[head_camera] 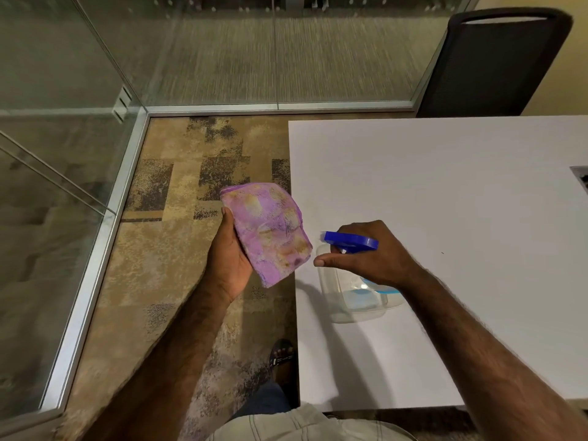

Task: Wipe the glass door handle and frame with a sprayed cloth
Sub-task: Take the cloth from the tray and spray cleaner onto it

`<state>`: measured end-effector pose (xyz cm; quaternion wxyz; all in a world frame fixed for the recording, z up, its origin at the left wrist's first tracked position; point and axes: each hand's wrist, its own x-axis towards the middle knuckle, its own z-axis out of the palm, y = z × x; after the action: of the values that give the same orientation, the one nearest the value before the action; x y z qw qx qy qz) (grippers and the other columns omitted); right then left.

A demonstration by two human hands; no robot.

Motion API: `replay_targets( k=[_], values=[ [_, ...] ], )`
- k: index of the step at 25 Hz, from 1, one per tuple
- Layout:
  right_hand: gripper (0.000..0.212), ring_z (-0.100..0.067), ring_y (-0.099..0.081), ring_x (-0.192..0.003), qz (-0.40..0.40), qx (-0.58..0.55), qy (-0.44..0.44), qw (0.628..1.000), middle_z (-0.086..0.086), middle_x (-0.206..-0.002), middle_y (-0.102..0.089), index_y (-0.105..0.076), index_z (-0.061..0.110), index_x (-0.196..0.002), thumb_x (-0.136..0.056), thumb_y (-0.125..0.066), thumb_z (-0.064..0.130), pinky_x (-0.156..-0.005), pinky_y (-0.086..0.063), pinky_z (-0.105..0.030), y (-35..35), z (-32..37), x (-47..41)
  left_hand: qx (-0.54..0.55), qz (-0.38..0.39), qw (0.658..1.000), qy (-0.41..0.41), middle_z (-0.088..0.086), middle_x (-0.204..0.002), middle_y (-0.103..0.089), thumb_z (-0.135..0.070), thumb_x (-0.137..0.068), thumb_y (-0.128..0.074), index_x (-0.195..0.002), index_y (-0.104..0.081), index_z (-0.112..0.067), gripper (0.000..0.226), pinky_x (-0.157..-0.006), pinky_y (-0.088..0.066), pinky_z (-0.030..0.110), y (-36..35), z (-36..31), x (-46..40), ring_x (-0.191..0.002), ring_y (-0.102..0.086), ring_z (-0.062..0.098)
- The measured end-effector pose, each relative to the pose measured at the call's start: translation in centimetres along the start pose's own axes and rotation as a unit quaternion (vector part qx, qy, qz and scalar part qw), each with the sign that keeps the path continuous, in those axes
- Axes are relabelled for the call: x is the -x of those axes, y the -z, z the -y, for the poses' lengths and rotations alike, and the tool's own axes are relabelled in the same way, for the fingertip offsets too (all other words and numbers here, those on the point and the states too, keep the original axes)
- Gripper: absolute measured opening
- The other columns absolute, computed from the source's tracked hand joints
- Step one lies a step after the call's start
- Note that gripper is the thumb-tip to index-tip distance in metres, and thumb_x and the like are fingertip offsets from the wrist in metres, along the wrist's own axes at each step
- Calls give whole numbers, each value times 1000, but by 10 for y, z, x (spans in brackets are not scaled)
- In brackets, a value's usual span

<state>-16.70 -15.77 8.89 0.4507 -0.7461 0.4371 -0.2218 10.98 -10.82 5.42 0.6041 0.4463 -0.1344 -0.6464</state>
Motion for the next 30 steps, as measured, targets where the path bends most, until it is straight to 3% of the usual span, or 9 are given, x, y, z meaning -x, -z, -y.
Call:
replay_targets(
  k=[2, 4, 6, 7, 12, 15, 23, 27, 30],
  values=[
    [52, -19, -70, -73, -6, -28, 0, 1000, 3, -80, -79, -79, 21, -86, -73, -89, 71, -66, -55, -27, 12, -7, -1, 0, -1, 1000, 4, 10, -149, -67, -60, -112, -27, -159, -47, -22, 63, -94, -64, 50, 1, 1, 1, -135, -67, 31],
    [29, -20, -77, -86, 8, -61, -8, 998, 2, -91, -83, -83, 24, -97, -81, -94, 45, -74, -65, -37, 28, -20, -8, -1, -4, 1000, 10, 12, -152, -64, -59, -112, -27, -161, -44, -20, 65, -95, -63, 51, 3, 3, 2, -136, -66, 32],
    [26, -31, -78, -98, 25, -80, -8, 996, -6, -100, -84, -83, 18, -106, -87, -94, 31, -86, -66, -54, 42, -38, -17, 1, -13, 1000, 16, 12, -152, -64, -59, -113, -28, -162, -44, -19, 65, -93, -64, 50, 4, 5, 3, -134, -67, 32],
    [28, -34, -78, -101, 29, -92, -7, 995, -8, -103, -84, -82, 18, -108, -86, -92, 32, -88, -65, -56, 46, -46, -22, 2, -18, 1000, 18, 12, -151, -65, -59, -113, -28, -162, -44, -19, 65, -92, -64, 50, 5, 6, 4, -134, -67, 31],
    [36, -20, -79, -104, 7, -168, -38, 985, -1, -109, -84, -83, 27, -109, -76, -89, 41, -82, -65, -27, 52, -73, -39, 8, -39, 999, 16, 8, -146, -69, -58, -113, -28, -151, -58, -23, 60, -89, -65, 48, 12, 14, 7, -132, -69, 29],
    [44, -16, -79, -104, -24, -174, -53, 983, 2, -107, -84, -80, 21, -113, -75, -88, 41, -82, -64, -26, 49, -89, -45, 15, -48, 999, 18, 6, -143, -71, -59, -113, -28, -143, -65, -26, 58, -88, -66, 47, 14, 15, 10, -129, -70, 28],
    [33, -14, -76, -111, -25, -188, -56, 980, 8, -114, -83, -81, 37, -111, -80, -88, 33, -86, -64, -26, 50, -97, -53, 5, -68, 998, 14, 3, -136, -76, -57, -113, -28, -141, -63, -27, 54, -83, -67, 44, 14, 19, 22, -121, -75, 24],
    [52, -14, -72, -123, -35, -191, -59, 979, 9, -132, -78, -78, 45, -123, -72, -93, 44, -87, -64, -25, 57, -96, -48, 8, -68, 998, 10, 4, -134, -77, -56, -114, -27, -142, -61, -24, 55, -81, -67, 43, 11, 22, 26, -119, -76, 24],
    [62, -16, -71, -127, -44, -187, -54, 980, 13, -134, -77, -73, 46, -130, -75, -98, 36, -89, -63, -23, 63, -98, -37, 15, -59, 998, 2, 5, -135, -76, -56, -114, -25, -142, -61, -23, 56, -82, -67, 43, 5, 27, 33, -120, -76, 25]
  ],
)
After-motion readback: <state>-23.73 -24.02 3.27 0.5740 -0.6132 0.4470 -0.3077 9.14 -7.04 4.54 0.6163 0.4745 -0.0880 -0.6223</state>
